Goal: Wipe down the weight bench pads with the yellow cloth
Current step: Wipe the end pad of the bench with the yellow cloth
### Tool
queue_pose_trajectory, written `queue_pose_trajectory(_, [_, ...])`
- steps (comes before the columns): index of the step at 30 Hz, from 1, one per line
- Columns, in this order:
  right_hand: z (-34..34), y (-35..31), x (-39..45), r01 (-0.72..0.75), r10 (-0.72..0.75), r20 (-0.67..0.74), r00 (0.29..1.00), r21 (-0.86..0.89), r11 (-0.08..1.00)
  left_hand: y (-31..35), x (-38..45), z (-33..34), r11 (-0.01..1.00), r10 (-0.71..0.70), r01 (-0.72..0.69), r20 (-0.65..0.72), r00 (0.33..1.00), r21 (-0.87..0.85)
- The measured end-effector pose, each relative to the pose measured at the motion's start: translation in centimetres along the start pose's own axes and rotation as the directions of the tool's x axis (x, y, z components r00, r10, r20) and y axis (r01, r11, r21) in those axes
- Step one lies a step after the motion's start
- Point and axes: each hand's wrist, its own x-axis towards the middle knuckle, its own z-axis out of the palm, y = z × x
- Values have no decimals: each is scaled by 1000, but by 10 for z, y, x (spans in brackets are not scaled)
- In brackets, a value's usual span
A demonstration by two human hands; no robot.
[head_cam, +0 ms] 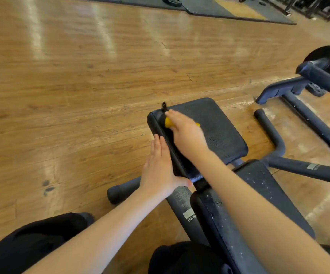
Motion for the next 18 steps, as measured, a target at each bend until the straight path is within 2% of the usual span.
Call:
queue_pose_trajectory(1, [3, -6, -8, 66, -65, 27, 997, -2, 998, 0, -1, 0, 1000, -2, 2, -9, 1000, -9])
queue_pose_trajectory(3, [1, -2, -16, 90, -91, 30, 995, 28, 996, 0, -2, 1, 1000, -7, 7, -10, 1000, -17])
queue_pose_trajectory(4, [-3, 6, -14, 50, -50, 14, 999, 50, 998, 0, -3, 1, 1000, -9, 9, -3, 1000, -15])
queue_pose_trajectory(6, [-16, 30, -1, -116, 120, -37, 992, 95, 989, -2, -3, 3, 1000, -8, 8, 10, 1000, -12])
queue_pose_trajectory(9, [-36, 71, 25, -351, 360, -88, 929, 102, 931, -4, -2, 3, 1000, 0, 0, 18, 1000, -21])
queue_pose_trajectory(11, [-40, 82, 41, -424, 430, -84, 899, 82, 902, -4, -1, 4, 1000, 3, -3, 12, 1000, -23])
queue_pose_trajectory(13, [-34, 76, 55, -423, 427, -94, 899, 60, 904, -5, -1, 5, 1000, 4, -4, 3, 1000, -25])
queue_pose_trajectory(15, [-23, 56, 64, -363, 367, -83, 927, 54, 930, -6, -1, 6, 1000, 4, -4, -4, 1000, -31])
queue_pose_trajectory(18, [-3, 15, 55, -161, 161, 9, 987, 52, 986, -5, -1, 5, 1000, 1, -1, -10, 1000, -30])
